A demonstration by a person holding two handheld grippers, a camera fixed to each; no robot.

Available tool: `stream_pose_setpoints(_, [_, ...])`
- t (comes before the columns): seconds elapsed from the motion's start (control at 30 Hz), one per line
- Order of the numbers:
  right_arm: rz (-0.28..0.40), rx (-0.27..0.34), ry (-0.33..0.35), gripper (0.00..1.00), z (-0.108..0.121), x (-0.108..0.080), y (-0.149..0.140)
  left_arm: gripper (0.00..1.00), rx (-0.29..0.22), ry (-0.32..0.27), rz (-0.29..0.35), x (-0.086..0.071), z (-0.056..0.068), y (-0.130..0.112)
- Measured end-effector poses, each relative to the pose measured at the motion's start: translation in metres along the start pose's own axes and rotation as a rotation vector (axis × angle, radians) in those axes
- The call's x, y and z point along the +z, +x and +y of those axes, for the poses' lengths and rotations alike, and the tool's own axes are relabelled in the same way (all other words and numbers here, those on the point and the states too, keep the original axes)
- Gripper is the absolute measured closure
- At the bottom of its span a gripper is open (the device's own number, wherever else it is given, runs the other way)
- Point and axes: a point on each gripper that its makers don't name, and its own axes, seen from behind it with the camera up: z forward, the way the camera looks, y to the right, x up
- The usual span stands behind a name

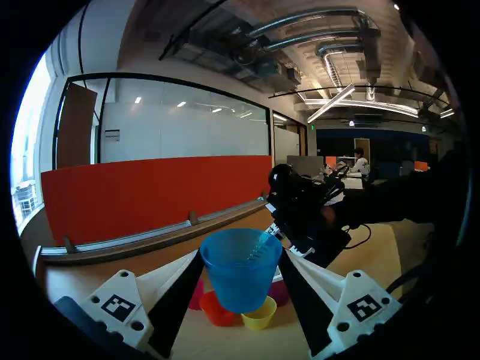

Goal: Pour water

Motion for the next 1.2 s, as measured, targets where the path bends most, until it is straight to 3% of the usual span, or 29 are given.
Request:
stream_pose_setpoints(0.87, [-0.058, 0.004, -0.001, 0.0, 0.001, 0.015, -0.016, 0.14, -0.012, -0.002, -0.008, 0.003, -0.004, -0.009])
stream_pose_setpoints(1.2, [-0.061, 0.011, -0.003, 0.06, 0.002, 0.017, -0.018, 0.14, -0.017, 0.002, -0.012, 0.004, -0.006, -0.014])
